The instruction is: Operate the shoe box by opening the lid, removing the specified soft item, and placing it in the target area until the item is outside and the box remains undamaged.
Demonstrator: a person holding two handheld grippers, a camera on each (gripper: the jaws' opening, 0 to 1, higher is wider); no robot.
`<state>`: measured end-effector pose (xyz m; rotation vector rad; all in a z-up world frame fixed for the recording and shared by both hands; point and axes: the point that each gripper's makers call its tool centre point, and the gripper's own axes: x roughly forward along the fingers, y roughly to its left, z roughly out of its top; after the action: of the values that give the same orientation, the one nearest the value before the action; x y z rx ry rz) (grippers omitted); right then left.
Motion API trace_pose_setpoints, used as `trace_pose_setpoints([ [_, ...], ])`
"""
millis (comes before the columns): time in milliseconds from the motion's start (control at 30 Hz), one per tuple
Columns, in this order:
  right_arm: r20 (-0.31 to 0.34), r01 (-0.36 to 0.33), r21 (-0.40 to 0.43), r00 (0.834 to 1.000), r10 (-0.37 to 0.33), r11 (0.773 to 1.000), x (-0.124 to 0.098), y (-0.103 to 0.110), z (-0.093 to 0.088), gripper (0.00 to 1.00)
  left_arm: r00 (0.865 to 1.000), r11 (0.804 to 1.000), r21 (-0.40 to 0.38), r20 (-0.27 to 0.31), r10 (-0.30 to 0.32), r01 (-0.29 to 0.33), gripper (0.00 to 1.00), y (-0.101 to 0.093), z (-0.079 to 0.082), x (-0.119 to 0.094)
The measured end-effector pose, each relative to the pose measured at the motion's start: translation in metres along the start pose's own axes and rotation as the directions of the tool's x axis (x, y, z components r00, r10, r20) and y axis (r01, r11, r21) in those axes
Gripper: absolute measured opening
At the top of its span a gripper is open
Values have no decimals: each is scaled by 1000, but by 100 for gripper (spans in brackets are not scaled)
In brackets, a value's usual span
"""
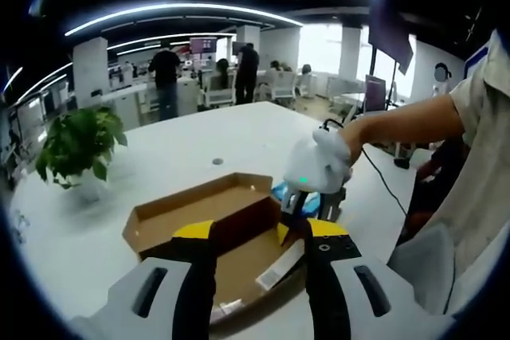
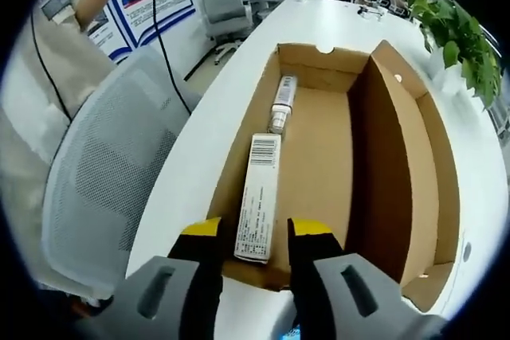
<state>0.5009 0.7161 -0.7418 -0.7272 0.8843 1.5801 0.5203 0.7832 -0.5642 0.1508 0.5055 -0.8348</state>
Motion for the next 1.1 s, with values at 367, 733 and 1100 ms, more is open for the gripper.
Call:
trace_pose_setpoints([
  [367,-19,75,61,997,-73,995,11,-6,-1,17,999,999,-7,-14,47,-47,44,13,-12,-9],
  [733,29,131,32,991,-132,991,-5,-9,10,15,998,998,1,-21,63,-63,53,19,-19,-14],
  [1100,122,190,49,973,-195,981,-42,-11,30,15,998,998,11,-16,61,-61,66,20,-25,-18],
])
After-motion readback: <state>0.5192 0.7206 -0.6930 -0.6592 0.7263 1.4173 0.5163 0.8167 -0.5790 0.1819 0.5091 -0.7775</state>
